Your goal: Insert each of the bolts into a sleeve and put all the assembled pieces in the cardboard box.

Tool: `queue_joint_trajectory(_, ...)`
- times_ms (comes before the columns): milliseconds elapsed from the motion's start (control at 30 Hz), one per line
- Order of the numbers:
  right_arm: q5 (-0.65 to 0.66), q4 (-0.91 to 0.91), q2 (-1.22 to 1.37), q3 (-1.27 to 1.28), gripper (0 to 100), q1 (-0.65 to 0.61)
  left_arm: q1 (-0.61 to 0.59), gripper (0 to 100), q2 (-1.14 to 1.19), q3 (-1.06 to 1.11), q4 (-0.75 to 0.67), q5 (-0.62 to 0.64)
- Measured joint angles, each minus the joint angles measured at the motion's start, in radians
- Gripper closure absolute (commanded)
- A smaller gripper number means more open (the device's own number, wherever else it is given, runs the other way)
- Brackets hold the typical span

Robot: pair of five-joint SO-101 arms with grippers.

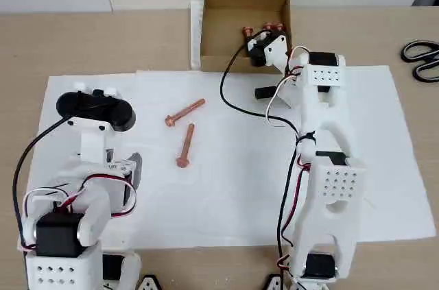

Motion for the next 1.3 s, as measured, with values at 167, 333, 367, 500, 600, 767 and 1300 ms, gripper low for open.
queue_joint_trajectory(167,-0.002,0.133,0.014,-0.086,99.5,0.000,0.000,86,0.000,0.000,0.000,0.000)
queue_joint_trajectory(333,-0.041,0.348,0.020,-0.227,99.5,-0.006,0.000,86,0.000,0.000,0.000,0.000)
queue_joint_trajectory(367,-0.052,0.379,0.018,-0.259,99.5,-0.006,0.000,86,0.000,0.000,0.000,0.000)
queue_joint_trajectory(500,-0.098,0.437,-0.005,-0.316,99.5,-0.006,0.000,86,0.000,0.000,0.000,0.000)
queue_joint_trajectory(600,-0.135,0.448,-0.035,-0.318,99.5,-0.006,0.000,86,0.000,0.000,0.000,0.000)
queue_joint_trajectory(767,-0.229,0.463,-0.117,-0.318,99.5,-0.006,0.000,86,0.000,0.000,0.000,0.000)
queue_joint_trajectory(1300,-0.565,0.466,-0.658,0.270,99.5,-0.124,0.000,86,0.000,0.000,0.000,0.000)
